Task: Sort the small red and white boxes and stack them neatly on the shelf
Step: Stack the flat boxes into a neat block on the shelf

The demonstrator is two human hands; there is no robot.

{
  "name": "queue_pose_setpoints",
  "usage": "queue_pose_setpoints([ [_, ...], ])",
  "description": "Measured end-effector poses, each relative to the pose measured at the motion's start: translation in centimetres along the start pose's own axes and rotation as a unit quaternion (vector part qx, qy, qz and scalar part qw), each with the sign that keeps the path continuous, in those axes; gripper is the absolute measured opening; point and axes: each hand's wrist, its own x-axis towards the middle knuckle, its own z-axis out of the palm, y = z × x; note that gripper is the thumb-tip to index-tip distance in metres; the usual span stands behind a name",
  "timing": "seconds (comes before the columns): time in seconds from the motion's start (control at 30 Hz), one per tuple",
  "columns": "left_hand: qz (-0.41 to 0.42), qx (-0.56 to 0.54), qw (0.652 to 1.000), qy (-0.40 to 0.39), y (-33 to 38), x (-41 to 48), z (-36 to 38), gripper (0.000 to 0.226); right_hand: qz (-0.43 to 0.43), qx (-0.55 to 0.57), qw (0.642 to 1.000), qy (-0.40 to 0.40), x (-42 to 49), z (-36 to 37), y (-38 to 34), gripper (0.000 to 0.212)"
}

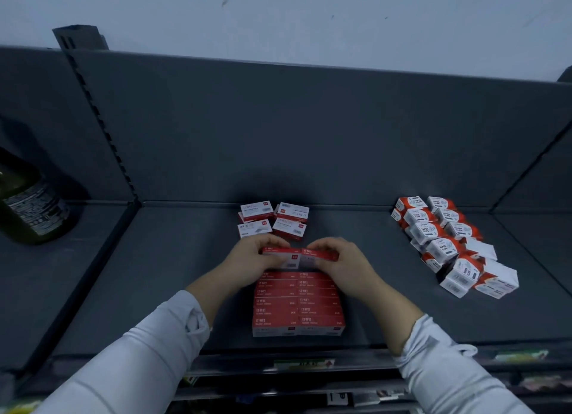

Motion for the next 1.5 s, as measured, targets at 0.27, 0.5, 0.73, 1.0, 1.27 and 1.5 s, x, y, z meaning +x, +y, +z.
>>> queue_pose_setpoints([
  [0.27, -0.014, -0.028, 0.998, -0.052, -2.1, 0.1, 0.3, 0.023, 0.018, 0.045, 0.998, -0.029, 0.2, 0.6, 1.7, 0.025],
  [0.5, -0.013, -0.037, 0.997, -0.061, -3.0, -0.2, 0.4, 0.02, 0.018, 0.146, 0.985, -0.089, -1.4, 0.1, 2.7, 0.024],
  [0.73, 0.006, -0.036, 0.995, -0.091, -3.5, -0.3, 0.1, 0.023, 0.003, 0.155, 0.983, -0.1, -1.5, 0.1, 3.0, 0.03],
  [1.0, 0.019, -0.029, 0.997, -0.071, -4.0, -0.5, 0.2, 0.025, 0.012, 0.159, 0.981, -0.107, -1.7, 0.0, 2.9, 0.028],
  [1.27, 0.017, -0.055, 0.997, -0.059, -3.8, -0.6, 0.4, 0.024, 0.034, 0.208, 0.973, -0.092, -1.4, -0.2, 2.4, 0.026],
  [1.5, 0.064, -0.108, 0.981, 0.147, -3.2, 0.8, -2.0, 0.009, 0.036, 0.072, 0.997, -0.01, 2.0, -0.6, 1.0, 0.025],
])
